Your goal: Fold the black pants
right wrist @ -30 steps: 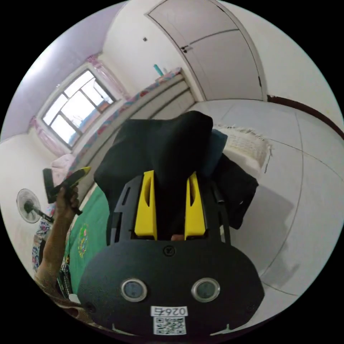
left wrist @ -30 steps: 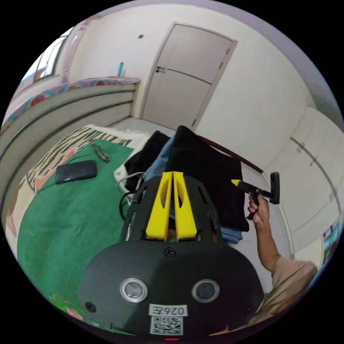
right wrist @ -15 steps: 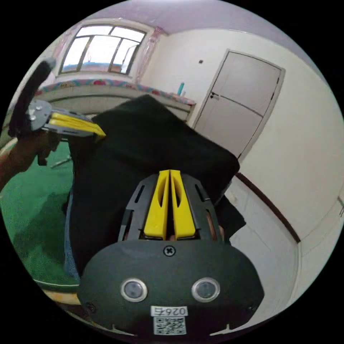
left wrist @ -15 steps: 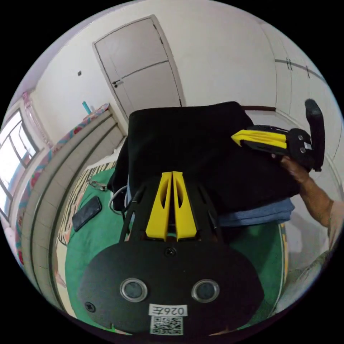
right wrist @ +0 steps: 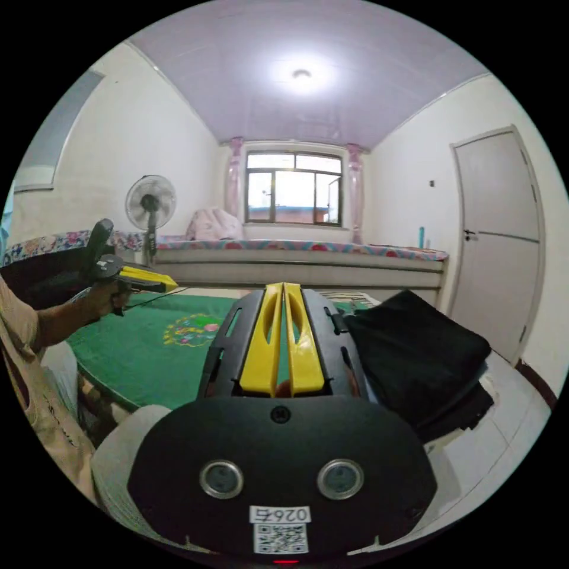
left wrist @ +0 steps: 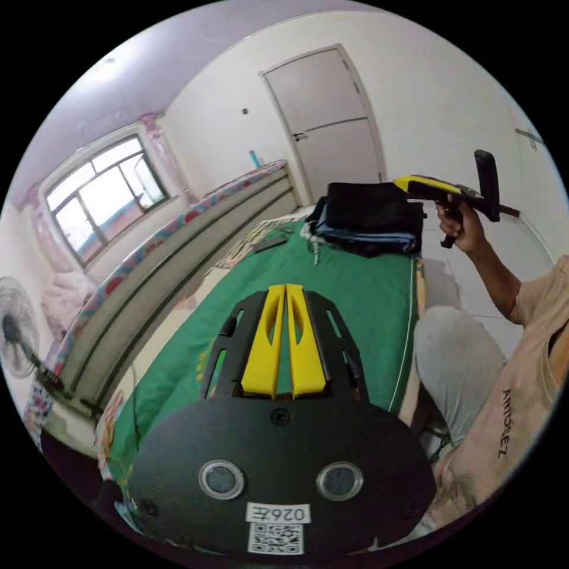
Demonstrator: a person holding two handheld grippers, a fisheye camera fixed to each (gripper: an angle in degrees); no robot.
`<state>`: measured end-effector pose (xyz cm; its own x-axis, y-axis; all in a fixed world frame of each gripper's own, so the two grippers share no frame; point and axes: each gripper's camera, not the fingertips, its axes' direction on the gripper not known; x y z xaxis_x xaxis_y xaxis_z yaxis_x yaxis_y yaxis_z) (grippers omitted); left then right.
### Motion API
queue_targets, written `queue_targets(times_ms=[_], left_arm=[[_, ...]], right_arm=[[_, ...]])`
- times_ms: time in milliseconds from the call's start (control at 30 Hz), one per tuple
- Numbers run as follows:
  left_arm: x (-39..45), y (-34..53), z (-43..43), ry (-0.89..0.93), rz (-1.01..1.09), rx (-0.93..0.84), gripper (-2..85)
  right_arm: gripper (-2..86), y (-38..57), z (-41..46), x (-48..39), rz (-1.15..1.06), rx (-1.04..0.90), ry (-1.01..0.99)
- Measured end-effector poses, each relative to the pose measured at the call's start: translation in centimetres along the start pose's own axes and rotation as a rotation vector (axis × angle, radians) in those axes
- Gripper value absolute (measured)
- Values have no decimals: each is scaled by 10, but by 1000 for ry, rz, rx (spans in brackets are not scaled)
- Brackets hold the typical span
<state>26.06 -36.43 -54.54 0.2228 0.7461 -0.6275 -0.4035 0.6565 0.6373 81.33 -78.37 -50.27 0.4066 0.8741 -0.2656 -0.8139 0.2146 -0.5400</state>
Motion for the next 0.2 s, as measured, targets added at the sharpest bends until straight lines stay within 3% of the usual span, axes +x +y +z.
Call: queue_targets(times_ms=[200], left_arm=[[-58,201,-286,-464,-411,0,0]], right_arm=[[-9,-35,68,-235,-261,-67,-355]])
